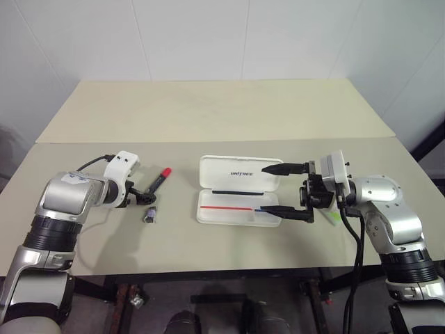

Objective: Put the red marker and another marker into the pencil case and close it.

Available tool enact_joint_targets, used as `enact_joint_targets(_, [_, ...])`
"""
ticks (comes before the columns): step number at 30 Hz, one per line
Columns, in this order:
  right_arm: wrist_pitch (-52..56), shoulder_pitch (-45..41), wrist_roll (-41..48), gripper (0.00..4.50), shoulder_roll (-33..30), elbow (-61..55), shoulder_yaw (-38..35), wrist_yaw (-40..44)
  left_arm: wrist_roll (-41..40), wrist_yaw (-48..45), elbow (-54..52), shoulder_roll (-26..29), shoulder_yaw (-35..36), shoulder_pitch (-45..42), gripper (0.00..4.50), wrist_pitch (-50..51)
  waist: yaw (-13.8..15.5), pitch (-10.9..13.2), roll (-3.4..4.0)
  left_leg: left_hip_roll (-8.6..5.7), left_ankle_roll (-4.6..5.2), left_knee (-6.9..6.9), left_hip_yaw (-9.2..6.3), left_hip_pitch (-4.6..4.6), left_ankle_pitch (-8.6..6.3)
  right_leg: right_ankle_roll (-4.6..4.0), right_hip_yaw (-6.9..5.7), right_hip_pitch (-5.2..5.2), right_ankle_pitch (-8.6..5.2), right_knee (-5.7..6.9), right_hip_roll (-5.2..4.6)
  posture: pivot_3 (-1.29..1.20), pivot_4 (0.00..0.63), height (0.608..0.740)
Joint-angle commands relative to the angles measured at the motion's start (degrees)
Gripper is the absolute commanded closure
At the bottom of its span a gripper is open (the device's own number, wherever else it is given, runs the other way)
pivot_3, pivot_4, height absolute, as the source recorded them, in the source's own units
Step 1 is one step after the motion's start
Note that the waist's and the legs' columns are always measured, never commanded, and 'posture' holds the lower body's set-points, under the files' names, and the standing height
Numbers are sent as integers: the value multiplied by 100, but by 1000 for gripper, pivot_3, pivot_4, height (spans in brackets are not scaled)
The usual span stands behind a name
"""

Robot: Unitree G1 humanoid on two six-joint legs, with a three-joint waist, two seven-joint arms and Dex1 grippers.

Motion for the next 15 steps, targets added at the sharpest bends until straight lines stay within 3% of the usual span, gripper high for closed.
enact_joint_targets(1, [-32, 28, 88, 0, -31, -259, -157, -67, 36, -118, 60, 14, -80, -68, 905, -143, -6, 0, 0, 0, 0, 0, 1, 0, 1, -1, 1, 0, 1, 0, 0, 0, 150, 740])
enact_joint_targets(10, [-72, 24, 81, 0, -22, -246, -155, -112, 16, -312, -69, 138, -206, 35, 3840, -123, -14, 0, 0, 1, 4, -2, 7, 0, -6, 0, 2, 0, 0, -8, -2, 0, 150, 740])
enact_joint_targets(15, [-93, -40, 35, 0, 20, -173, -103, -124, 0, -344, -166, 145, -62, 123, 3911, -384, -19, 0, 0, 1, 10, -2, 11, 0, -11, 1, 3, 0, 0, -13, -3, 0, 150, 740])
